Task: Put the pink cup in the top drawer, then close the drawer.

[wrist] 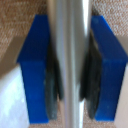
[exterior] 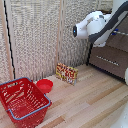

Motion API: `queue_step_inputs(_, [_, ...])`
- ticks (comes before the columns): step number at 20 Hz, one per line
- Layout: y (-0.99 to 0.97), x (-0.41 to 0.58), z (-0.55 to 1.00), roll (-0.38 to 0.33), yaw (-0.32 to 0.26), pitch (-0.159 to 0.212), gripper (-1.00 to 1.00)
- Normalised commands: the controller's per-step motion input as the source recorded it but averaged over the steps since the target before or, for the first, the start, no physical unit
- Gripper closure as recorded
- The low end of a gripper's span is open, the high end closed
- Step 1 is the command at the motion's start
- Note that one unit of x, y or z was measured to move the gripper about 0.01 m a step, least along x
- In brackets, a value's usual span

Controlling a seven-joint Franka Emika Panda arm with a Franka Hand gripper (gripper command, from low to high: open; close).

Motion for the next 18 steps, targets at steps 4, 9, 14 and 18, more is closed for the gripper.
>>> queue_step_inputs(4, [-0.71, 0.0, 0.44, 0.0, 0.014, 0.003, 1.0])
queue_step_inputs(9, [-0.5, 0.039, 0.17, 0.021, 0.024, 0.015, 1.0])
queue_step_inputs(14, [0.07, 0.003, 0.0, 0.006, 0.006, -0.001, -1.0])
queue_step_inputs(18, [0.1, 0.131, 0.0, 0.016, -0.003, 0.034, -1.0])
